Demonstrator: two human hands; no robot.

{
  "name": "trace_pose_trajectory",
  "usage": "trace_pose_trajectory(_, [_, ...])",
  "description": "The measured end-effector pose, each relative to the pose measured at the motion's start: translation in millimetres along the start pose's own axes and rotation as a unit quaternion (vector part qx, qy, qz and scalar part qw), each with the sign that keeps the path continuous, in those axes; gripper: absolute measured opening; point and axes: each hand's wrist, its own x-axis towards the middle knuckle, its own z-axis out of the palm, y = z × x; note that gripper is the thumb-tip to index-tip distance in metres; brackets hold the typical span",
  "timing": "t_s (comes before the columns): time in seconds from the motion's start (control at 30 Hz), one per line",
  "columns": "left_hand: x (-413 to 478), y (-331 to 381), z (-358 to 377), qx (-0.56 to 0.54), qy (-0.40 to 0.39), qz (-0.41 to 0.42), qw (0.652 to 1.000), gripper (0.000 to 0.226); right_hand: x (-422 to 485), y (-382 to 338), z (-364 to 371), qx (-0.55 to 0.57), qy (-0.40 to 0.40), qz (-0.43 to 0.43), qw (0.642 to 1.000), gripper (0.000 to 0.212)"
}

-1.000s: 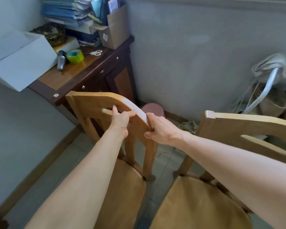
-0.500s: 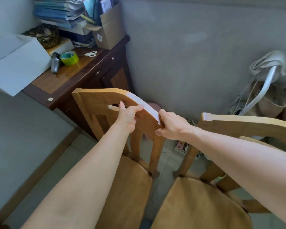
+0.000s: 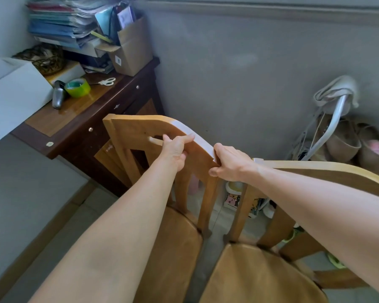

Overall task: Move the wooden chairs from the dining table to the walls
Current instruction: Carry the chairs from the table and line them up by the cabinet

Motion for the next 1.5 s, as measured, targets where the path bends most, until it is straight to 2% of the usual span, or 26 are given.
trace_pose_trajectory(0.2, [3.4,-2.4,5.1,0.009,-0.024,0.010,1.000,0.099,6.8,4.6,-5.2,0.003,-0.001,0.001,1.000,0.037])
trace_pose_trajectory(0.37, [-2.3,-16.3,1.7,0.151,-0.056,0.022,0.987,0.096,1.1,13.1,-14.4,0.008,-0.020,-0.035,0.999,0.049])
trace_pose_trajectory(0.43, [-13.3,-31.1,2.5,0.226,-0.061,0.035,0.972,0.099,-4.4,23.6,-25.1,-0.049,-0.055,-0.042,0.996,0.061])
trace_pose_trajectory(0.53, [-32.1,-59.3,4.7,0.258,-0.087,0.057,0.960,0.106,-16.1,42.4,-33.2,-0.170,-0.123,-0.004,0.978,0.069])
trace_pose_trajectory(0.6, [-37.7,-73.6,6.8,0.283,-0.097,0.064,0.952,0.111,-22.7,51.6,-31.3,-0.196,-0.140,0.020,0.970,0.069])
trace_pose_trajectory(0.9, [-39.2,-80.7,14.1,0.296,-0.047,0.067,0.952,0.111,-25.4,61.2,-30.1,-0.200,-0.083,-0.015,0.976,0.061])
trace_pose_trajectory(1.2, [-39.2,-75.7,21.4,0.304,-0.049,0.047,0.950,0.108,-3.1,56.9,-39.4,-0.191,-0.062,0.009,0.980,0.055])
trace_pose_trajectory(1.27, [-39.1,-76.1,18.0,0.310,-0.059,0.041,0.948,0.111,-0.2,56.8,-41.0,-0.165,-0.081,0.014,0.983,0.054])
trace_pose_trajectory(1.3, [-38.1,-77.8,14.5,0.318,-0.067,0.040,0.945,0.113,0.9,55.3,-44.6,-0.116,-0.093,0.018,0.989,0.054])
trace_pose_trajectory(1.4, [-37.3,-86.3,6.4,0.339,-0.064,0.050,0.937,0.109,0.4,34.8,-57.0,0.115,-0.137,0.023,0.984,0.063])
trace_pose_trajectory(1.43, [-37.9,-88.5,6.8,0.339,-0.050,0.056,0.938,0.106,1.7,23.7,-57.2,0.149,-0.145,0.011,0.978,0.065])
trace_pose_trajectory(1.5, [-38.9,-90.5,9.4,0.326,-0.029,0.054,0.943,0.102,6.9,5.2,-45.0,0.135,-0.143,-0.010,0.980,0.060])
